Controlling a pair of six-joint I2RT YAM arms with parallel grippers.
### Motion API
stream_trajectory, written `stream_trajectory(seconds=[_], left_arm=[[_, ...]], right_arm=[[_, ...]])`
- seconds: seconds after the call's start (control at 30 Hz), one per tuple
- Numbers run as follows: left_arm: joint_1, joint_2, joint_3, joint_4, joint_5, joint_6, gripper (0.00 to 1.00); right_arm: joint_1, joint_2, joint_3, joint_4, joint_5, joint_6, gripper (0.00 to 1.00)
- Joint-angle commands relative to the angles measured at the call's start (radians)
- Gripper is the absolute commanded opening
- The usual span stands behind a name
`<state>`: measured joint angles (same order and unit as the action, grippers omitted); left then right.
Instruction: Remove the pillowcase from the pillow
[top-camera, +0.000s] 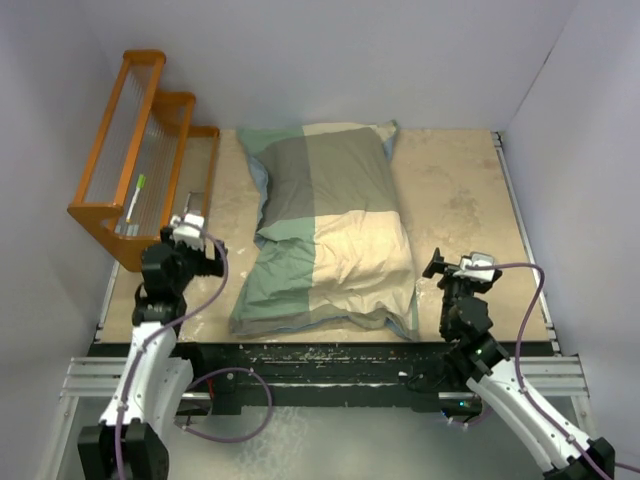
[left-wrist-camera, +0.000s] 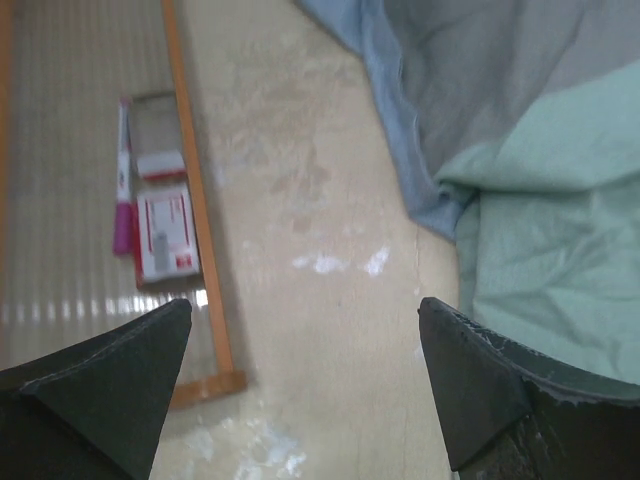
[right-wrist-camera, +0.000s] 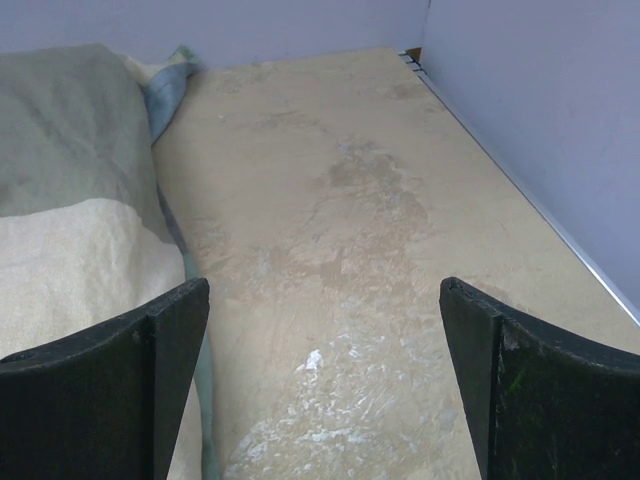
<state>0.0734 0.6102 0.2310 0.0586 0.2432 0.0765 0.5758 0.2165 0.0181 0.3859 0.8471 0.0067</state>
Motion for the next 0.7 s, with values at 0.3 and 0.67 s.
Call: stream_trajectory(seconds=[0.3,0.67], left_arm=[[-0.006,0.459,0.789,-0.689,0.465,0.25,0.99],[-0.084,0.621,0.912,-1.01,0.525,0.426,0.99]], right_arm=[[0.004,0.211,0.512,-0.185,0.057,0.132,1.0],[0.004,0.435,0.761,-0.488,-0.337,0.479,1.0]])
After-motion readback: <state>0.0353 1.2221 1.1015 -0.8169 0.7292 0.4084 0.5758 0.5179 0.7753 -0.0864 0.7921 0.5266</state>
